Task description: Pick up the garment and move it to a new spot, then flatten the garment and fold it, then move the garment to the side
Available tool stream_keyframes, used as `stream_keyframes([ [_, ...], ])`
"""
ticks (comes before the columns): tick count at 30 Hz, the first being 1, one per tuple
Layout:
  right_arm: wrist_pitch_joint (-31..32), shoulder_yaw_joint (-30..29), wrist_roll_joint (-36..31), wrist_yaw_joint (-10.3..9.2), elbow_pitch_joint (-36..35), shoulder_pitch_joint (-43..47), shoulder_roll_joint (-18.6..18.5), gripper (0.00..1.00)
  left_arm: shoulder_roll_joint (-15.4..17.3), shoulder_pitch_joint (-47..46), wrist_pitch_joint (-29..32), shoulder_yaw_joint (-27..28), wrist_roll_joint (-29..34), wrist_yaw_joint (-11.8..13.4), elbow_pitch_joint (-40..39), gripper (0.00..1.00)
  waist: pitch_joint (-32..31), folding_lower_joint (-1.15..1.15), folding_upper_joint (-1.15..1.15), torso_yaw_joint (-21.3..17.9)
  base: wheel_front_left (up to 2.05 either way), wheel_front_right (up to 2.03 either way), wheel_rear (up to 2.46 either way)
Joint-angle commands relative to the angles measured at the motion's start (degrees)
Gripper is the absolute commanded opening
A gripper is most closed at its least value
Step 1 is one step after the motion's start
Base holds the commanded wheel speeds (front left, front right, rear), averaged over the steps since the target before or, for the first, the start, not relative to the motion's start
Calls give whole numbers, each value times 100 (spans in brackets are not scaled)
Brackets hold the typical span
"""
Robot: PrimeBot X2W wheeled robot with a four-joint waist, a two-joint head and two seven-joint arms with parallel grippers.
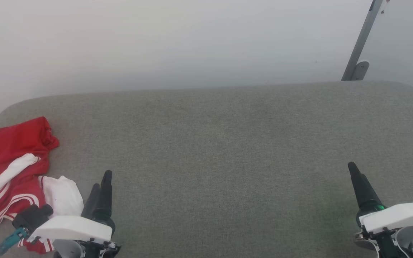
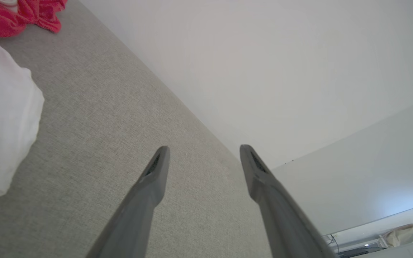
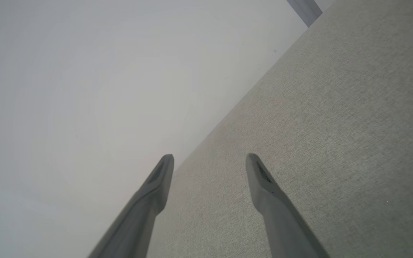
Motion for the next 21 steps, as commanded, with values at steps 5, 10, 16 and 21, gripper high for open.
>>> stream_keyframes([
  [5,-1,39,-713,3,-40,-150,-116,100,143,-39,-122,-5,628,75,-52,100,-16,0,0,-4,0,0,0],
  [10,-14,60,-1254,3,-42,-161,-176,100,247,-54,-210,-81,1201,99,0,100,-36,0,0,-8,0,0,0],
  [16,-46,50,-1772,3,-97,-155,-242,100,317,-72,-315,-94,1769,137,14,100,-59,0,0,-13,0,0,0],
  [21,-57,61,-2158,3,-119,-149,-324,100,358,-72,-393,-89,2172,95,-33,100,-81,0,0,-18,0,0,0],
])
